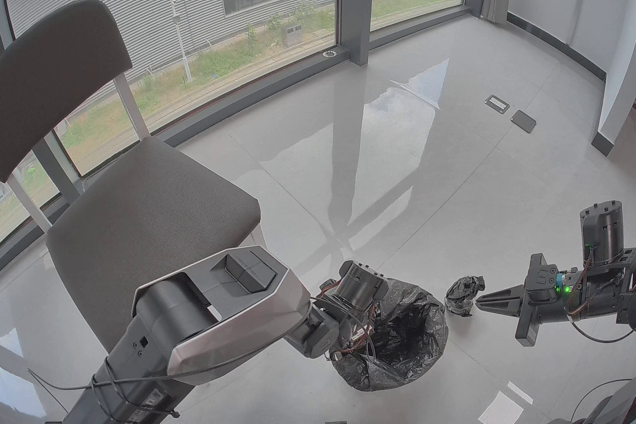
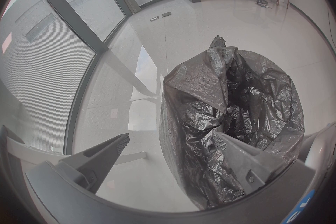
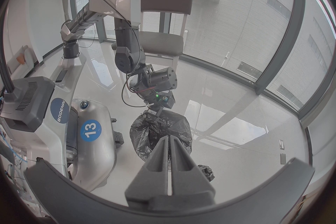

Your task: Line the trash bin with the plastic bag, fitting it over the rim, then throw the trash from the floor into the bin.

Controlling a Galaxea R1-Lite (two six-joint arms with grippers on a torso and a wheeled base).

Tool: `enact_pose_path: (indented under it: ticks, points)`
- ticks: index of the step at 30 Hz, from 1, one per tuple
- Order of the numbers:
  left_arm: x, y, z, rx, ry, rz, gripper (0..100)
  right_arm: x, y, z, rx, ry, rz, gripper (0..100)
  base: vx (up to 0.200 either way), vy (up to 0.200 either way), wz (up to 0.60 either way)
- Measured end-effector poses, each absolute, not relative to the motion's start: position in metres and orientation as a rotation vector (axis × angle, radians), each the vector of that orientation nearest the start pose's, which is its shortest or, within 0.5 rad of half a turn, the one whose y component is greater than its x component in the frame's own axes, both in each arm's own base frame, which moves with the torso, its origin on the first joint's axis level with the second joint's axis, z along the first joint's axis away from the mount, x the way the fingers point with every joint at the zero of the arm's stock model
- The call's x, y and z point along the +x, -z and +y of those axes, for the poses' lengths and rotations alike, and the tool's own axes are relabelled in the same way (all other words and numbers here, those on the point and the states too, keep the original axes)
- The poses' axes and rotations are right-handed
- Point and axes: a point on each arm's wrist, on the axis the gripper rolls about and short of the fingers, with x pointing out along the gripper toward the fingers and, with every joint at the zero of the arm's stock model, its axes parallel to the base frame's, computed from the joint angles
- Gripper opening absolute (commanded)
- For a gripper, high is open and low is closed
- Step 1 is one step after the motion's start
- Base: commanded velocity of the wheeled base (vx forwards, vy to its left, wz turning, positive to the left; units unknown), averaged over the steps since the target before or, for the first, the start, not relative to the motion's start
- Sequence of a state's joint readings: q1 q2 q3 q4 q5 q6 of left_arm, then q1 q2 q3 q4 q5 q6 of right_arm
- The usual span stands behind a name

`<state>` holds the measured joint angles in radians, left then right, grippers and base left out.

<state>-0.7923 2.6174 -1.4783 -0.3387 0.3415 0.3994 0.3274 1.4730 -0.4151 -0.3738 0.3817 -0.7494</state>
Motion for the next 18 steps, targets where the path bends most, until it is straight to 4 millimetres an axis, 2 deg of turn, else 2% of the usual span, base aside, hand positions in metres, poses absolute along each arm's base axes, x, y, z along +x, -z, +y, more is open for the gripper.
enact_pose_path:
  ticks: [5,6,18]
  points:
    - [0.346,0.047,-0.335,0.811,0.563,0.606,100,0.188,-0.120,0.073,-0.670,-0.908,0.406,0,0.000,0.000,0.00]
    - [0.347,0.047,-0.336,0.814,0.565,0.612,0,0.188,-0.120,0.073,-0.669,-0.909,0.406,0,0.000,0.000,0.00]
    - [0.351,0.050,-0.338,0.812,0.573,0.657,0,0.188,-0.121,0.075,-0.670,-0.914,0.402,0,0.000,0.000,0.00]
